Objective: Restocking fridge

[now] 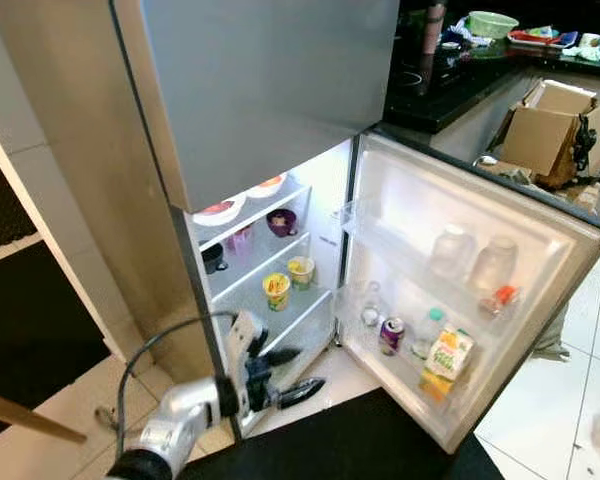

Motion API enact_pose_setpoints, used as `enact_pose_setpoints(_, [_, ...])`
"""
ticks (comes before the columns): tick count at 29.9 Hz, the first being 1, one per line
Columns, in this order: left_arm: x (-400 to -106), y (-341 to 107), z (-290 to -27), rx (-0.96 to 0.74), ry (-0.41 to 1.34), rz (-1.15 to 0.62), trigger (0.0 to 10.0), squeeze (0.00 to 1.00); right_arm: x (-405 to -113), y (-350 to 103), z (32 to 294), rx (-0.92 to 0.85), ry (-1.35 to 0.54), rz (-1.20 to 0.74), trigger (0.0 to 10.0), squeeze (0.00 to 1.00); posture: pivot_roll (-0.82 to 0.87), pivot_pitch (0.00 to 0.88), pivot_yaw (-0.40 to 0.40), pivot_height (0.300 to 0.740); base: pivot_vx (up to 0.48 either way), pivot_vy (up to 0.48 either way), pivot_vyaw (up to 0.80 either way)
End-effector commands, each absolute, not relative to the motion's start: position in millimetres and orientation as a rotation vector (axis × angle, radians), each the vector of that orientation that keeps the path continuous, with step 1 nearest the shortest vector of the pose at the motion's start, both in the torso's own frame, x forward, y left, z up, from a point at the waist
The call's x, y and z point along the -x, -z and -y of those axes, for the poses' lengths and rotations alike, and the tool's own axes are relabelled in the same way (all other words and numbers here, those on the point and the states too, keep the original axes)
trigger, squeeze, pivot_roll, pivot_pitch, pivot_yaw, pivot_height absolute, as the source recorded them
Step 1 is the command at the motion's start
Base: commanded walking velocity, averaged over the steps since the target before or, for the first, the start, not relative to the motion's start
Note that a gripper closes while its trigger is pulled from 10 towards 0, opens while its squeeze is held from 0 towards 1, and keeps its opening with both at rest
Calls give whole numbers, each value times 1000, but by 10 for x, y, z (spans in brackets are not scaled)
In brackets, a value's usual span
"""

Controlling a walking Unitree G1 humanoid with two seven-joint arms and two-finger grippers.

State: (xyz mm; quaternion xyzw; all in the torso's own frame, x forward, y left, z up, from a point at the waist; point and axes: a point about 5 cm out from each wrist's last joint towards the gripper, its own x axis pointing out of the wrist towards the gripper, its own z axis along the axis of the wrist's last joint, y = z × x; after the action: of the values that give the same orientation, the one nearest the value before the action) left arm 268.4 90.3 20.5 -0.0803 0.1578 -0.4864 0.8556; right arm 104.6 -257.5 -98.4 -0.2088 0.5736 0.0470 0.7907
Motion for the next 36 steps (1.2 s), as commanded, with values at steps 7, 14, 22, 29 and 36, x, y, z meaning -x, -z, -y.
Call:
enact_pose_setpoints(7, [-2459, 239, -1193, 129, 737, -536, 10000, 0, -1089, 970, 2581, 476, -103, -1215, 10000, 0, -133, 0, -24, 740, 0, 0, 0])
enact_pose_setpoints(14, [-1847, 781, -1554, 161, 370, -866, 10000, 0, -1139, 955, 2575, 480, -124, -1194, 10000, 0, -134, 0, -23, 740, 0, 0, 0])
enact_pose_setpoints(22, [-1392, 1000, -1724, 142, 221, -1049, 10000, 0, -1176, 948, 2553, 484, -157, -1183, 10000, 0, -134, 0, -23, 740, 0, 0, 474])
enact_pose_setpoints(29, [-1547, 946, -1756, 138, 145, -990, 10000, 0, -1215, 943, 2527, 501, -179, -1171, 10000, 0, -107, 0, -35, 740, 0, 0, 755])
enact_pose_setpoints(36, [-1637, 916, -1708, 131, 150, -970, 10000, 0, -1256, 941, 2486, 507, -197, -1160, 10000, 0, -111, 0, -30, 740, 0, 0, 755])
